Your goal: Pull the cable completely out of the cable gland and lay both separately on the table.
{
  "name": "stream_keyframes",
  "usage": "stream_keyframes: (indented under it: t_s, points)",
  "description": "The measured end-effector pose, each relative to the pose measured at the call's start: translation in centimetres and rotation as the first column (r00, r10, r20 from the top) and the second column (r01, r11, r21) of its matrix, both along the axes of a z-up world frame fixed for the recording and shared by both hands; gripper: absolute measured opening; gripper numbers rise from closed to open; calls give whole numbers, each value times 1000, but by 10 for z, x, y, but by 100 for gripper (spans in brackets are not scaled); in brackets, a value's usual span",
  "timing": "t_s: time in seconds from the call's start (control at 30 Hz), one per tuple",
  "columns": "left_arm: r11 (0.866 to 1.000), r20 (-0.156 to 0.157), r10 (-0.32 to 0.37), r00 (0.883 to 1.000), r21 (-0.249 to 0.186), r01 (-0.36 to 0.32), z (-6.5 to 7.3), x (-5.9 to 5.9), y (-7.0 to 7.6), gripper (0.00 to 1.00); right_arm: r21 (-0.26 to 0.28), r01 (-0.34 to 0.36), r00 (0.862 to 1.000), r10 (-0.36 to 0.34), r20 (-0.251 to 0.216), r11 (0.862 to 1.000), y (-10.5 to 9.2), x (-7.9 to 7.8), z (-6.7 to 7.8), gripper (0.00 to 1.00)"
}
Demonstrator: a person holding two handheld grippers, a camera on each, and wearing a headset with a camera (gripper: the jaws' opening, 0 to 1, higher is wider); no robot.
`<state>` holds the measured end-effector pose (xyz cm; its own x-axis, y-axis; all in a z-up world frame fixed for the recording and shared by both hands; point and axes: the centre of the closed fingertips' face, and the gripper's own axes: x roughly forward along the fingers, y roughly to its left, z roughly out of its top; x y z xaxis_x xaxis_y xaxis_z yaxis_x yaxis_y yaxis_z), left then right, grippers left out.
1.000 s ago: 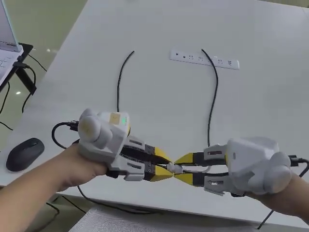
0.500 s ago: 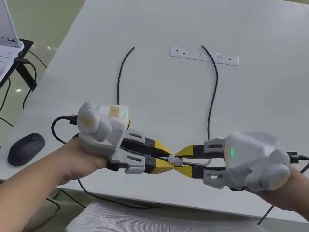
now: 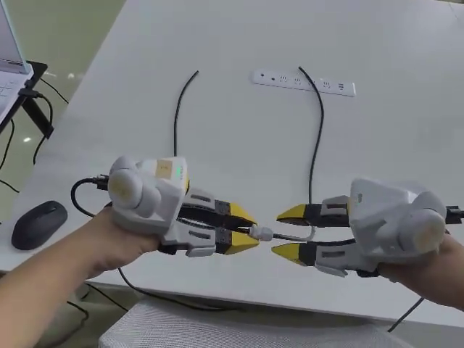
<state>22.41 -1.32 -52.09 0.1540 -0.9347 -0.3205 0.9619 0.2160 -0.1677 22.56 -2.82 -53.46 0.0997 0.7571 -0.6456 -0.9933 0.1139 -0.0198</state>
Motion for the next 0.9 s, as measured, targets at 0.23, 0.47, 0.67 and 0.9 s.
stream_keyframes:
  t_s: [0.23, 0.47, 0.67, 0.9]
  points:
    - [1000, 42, -4, 999, 19, 3, 7, -2, -8, 16, -8, 20, 1000, -20, 5, 1000, -1, 0, 0, 10]
    - [1000, 44, 17, 999, 10, -18, 11, -2, -9, 16, -17, 32, 999, -32, 22, 999, -3, 2, 0, 2]
    - [999, 46, 32, 998, 8, -32, 10, 0, -7, 16, -26, 33, 999, -33, 29, 999, -1, 3, -2, 1]
    - [999, 20, 37, 999, 4, -37, 3, 5, -7, 16, -52, 95, 995, -96, -12, 994, -3, 7, -9, 0]
